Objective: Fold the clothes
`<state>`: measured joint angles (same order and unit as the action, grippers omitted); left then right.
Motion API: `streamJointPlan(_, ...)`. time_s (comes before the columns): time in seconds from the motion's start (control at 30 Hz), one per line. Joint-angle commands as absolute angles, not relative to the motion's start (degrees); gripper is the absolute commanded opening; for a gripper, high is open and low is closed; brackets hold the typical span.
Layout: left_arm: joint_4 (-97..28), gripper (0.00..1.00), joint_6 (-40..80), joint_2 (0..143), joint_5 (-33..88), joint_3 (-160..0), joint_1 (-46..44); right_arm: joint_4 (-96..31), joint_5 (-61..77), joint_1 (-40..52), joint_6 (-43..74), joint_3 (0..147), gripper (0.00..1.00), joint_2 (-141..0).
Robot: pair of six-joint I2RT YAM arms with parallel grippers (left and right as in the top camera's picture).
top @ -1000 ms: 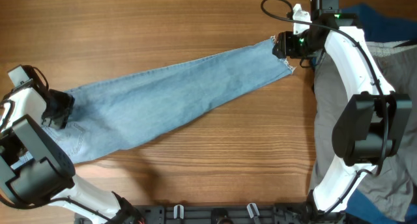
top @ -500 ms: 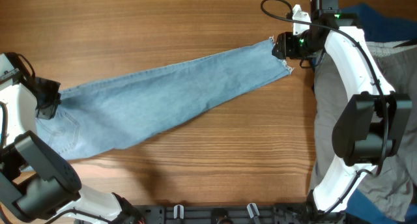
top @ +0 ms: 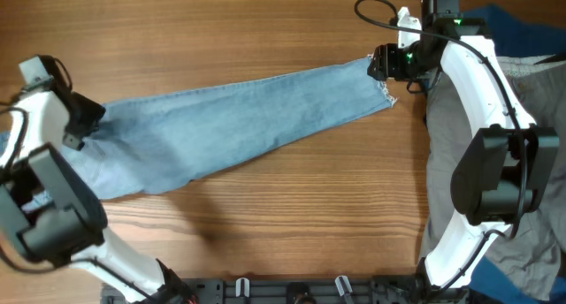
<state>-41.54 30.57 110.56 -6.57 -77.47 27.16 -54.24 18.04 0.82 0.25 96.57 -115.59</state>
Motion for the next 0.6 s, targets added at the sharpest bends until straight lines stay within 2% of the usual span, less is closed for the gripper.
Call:
streamJointPlan(0.0, -46.15, 0.66, 27.18, 98.10, -5.41, -81.01, 28.51, -54.33, 19.62, 1.19, 5.13, 92.90, 0.48, -115.28)
streamJointPlan(0.03, -48.01, 0.66, 27.16, 96.40, -5.45, -81.01, 28.64, -53.91, 20.40, 1.72, 4.95, 91.07, 0.40, -115.31)
streamJointPlan(0.07, -52.16, 0.60, 27.18, 95.33, -5.65, -80.99, 28.97, -52.53, 20.69, 2.66, 4.64, 87.90, 0.29, -115.31)
streamJointPlan(0.13, -56.38, 0.47, 27.20, 95.83, -5.65, -80.07, 29.52, -48.77, 20.69, 3.79, 4.73, 83.24, 0.26, -115.31)
streamJointPlan(0.2, -56.69, 0.29, 27.46, 96.95, -5.65, -73.56, 30.83, -39.94, 20.64, 4.16, 10.17, 77.12, 0.18, -115.42)
streamJointPlan(0.33, -47.33, 0.34, 27.64, 97.32, -5.82, -60.16, 35.59, -29.32, 16.82, 4.12, 15.94, 72.42, 0.15, -115.94)
streamJointPlan(0.43, -32.34, 0.32, 27.62, 97.49, -6.07, -51.79, 38.98, -31.35, 6.55, 3.51, 16.93, 72.25, 0.12, -115.94)
streamJointPlan(0.53, -22.33, 0.29, 25.74, 97.54, -5.56, -51.35, 38.83, -34.59, 5.58, 1.91, 15.38, 73.36, 0.11, -115.85)
streamJointPlan(0.57, -20.10, 0.29, 25.65, 97.54, -4.97, -51.37, 38.44, -36.38, 5.82, 1.10, 14.17, 74.48, 0.15, -115.70)
